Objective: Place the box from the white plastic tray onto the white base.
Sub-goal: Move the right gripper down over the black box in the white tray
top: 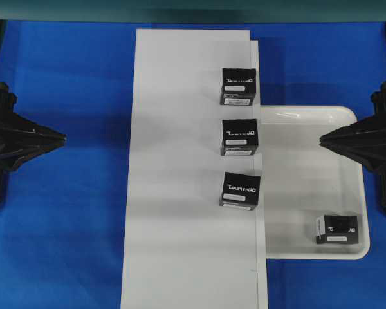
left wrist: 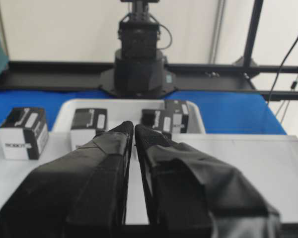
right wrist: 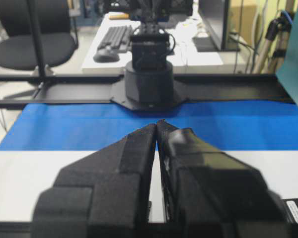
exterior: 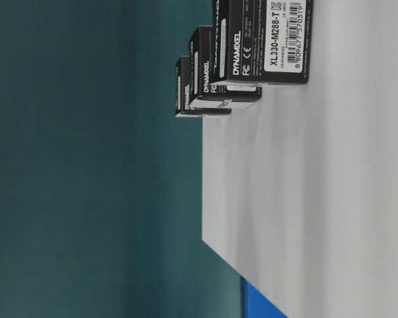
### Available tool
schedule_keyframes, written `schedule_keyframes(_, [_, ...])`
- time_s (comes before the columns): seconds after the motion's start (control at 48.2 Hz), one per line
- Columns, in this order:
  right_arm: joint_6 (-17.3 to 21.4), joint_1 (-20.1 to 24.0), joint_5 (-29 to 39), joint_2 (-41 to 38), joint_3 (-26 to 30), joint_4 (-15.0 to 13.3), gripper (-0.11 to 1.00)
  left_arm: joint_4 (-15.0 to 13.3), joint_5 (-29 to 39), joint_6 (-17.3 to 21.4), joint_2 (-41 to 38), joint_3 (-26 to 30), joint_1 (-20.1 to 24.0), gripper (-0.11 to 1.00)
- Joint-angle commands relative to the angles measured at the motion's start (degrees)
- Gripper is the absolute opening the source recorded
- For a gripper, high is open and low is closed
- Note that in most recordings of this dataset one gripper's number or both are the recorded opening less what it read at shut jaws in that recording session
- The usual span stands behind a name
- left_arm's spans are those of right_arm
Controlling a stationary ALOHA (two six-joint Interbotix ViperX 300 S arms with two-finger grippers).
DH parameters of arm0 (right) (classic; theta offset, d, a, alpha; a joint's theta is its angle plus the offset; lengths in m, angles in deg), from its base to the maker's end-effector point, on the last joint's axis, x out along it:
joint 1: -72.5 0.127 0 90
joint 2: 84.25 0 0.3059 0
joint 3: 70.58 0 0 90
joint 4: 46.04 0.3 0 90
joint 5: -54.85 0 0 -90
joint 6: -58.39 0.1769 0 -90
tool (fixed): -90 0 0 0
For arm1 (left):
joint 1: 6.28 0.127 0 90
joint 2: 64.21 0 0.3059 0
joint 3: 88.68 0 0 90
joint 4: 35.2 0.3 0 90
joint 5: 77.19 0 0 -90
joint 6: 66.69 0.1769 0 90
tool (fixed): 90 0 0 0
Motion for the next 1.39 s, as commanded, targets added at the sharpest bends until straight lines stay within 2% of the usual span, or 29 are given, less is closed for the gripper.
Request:
schedule_keyframes(0.0, [0.9, 0.0, 0.1, -0.2, 0.9, 1.0, 0.14, 0.8, 1.5, -1.1, -1.5, 1.7, -0.2, 0.14])
schedule_keyframes(0.041, [1.3, 0.1, 1.5, 0.0, 1.0, 2.4, 0.13, 0.8, 3.1, -1.8, -1.8, 2.7, -0.4, 0.12])
schedule_keyframes(0.083, [2.5, 0.2, 4.2, 0.5, 1.5, 4.7, 0.06, 0.9, 4.5, -2.0, -2.2, 3.7, -0.5, 0.05])
schedule_keyframes(0.166, [5.6, 0.1, 13.5, 1.7, 2.9, 7.7, 0.00, 0.9, 7.1, -2.2, -2.7, 5.4, -0.7, -0.04])
schedule_keyframes(0.311, [7.5, 0.2, 31.3, 3.0, 6.3, 7.6, 0.00, 0.9, 10.8, -2.2, -4.1, 7.6, -0.7, -0.07])
schedule_keyframes(0.353, [7.6, 0.3, 38.9, 2.6, 7.6, 7.6, 0.00, 0.9, 11.3, -2.2, -4.5, 7.8, -0.6, -0.07])
schedule_keyframes(0.436, [7.8, 0.8, 49.7, 1.8, 9.1, 7.6, 0.00, 0.9, 12.0, -2.5, -5.0, 8.2, -0.7, -0.07])
schedule_keyframes(0.56, [7.8, 1.8, 59.9, 0.1, 11.3, 7.9, 0.00, 0.9, 12.0, -2.5, -5.0, 8.4, -0.8, -0.07])
schedule_keyframes(0.809, [8.4, 9.8, 67.3, -7.0, 13.7, 12.7, 0.00, 0.9, 12.0, -2.5, -5.7, 9.6, -0.8, -0.07])
schedule_keyframes(0.913, [12.9, 12.5, 67.6, -10.8, 14.3, 13.3, 0.00, 0.9, 12.0, -2.4, -6.0, 10.4, -0.7, -0.07])
schedule_keyframes(0.996, [16.7, 14.2, 68.4, -13.4, 14.8, 12.8, 0.00, 0.8, 12.0, -2.4, -6.2, 10.9, -0.8, -0.07])
schedule_keyframes(1.099, [19.1, 16.8, 68.9, -16.6, 15.4, 11.2, 0.00, 0.9, 12.0, -2.4, -6.6, 10.9, -0.8, -0.07])
schedule_keyframes(1.369, [19.0, 19.0, 71.7, -24.1, 15.5, 7.3, 0.00, 0.9, 12.0, -2.4, -6.8, 11.2, -0.8, -0.07])
